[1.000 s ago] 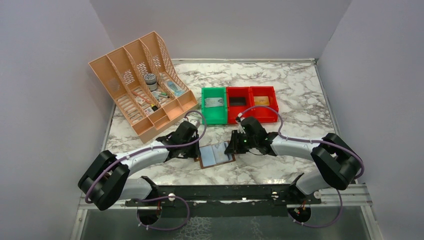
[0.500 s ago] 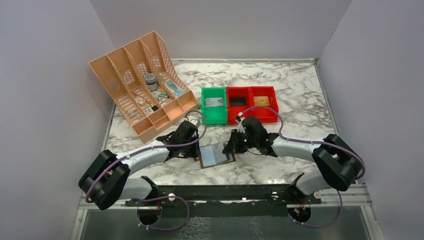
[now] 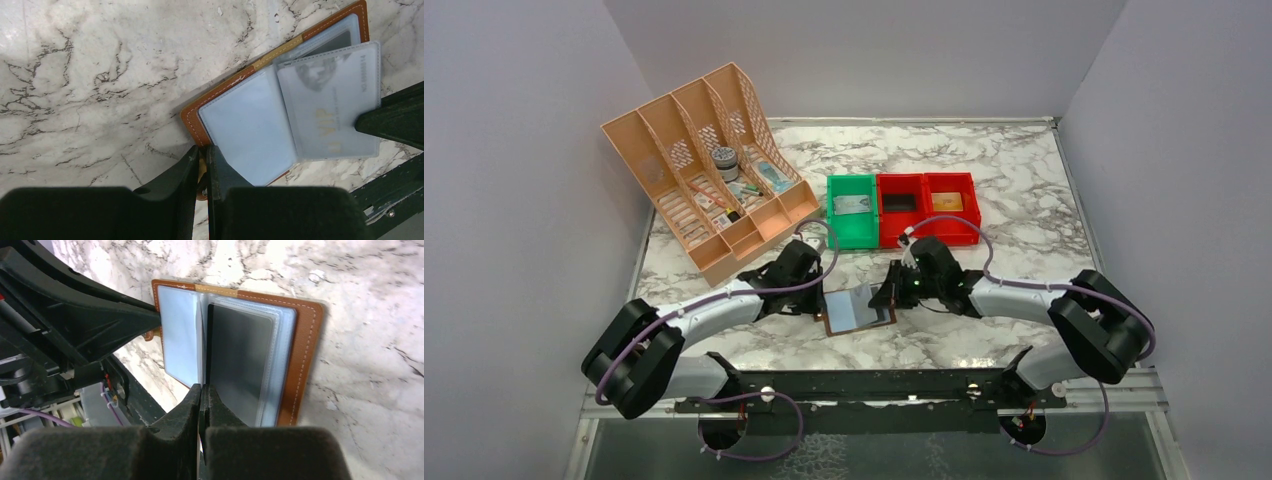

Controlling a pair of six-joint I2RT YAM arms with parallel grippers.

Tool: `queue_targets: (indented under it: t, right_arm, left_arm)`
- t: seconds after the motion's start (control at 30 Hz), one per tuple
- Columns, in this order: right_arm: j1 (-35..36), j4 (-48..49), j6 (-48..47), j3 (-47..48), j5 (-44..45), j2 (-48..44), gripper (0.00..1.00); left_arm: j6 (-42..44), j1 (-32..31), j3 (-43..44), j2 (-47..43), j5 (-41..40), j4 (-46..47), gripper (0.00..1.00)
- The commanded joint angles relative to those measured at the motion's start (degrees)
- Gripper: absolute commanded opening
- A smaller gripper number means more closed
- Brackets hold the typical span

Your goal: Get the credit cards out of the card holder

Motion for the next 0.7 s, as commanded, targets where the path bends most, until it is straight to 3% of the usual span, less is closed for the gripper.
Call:
queue_targets:
  t: [0.0,0.3,0.47,0.67]
  right_arm:
    - [0.3,-2.0,0.8,-1.9,6.2,-3.6,0.01]
    - [0.3,-6.1,2.4,-6.1,13.6,-12.9,0.01]
    - [0.3,-6.9,1.5,-6.5,14.3,-16.6,0.11]
    - [0.3,-5.6,1.1,-5.5,10.3,-14.8,0.19]
  left_arm:
    - [1.6,-0.5,2.8,1.0,2.4,1.8,0.14]
    - [1.2,-3.2,7.3,7.6,4.5,6.1,0.11]
    - [-1.7,-4.8,7.0,8.7,3.6,7.8,0.11]
    - [-3.4,-5.5,5.2,7.7,1.4,7.7,0.17]
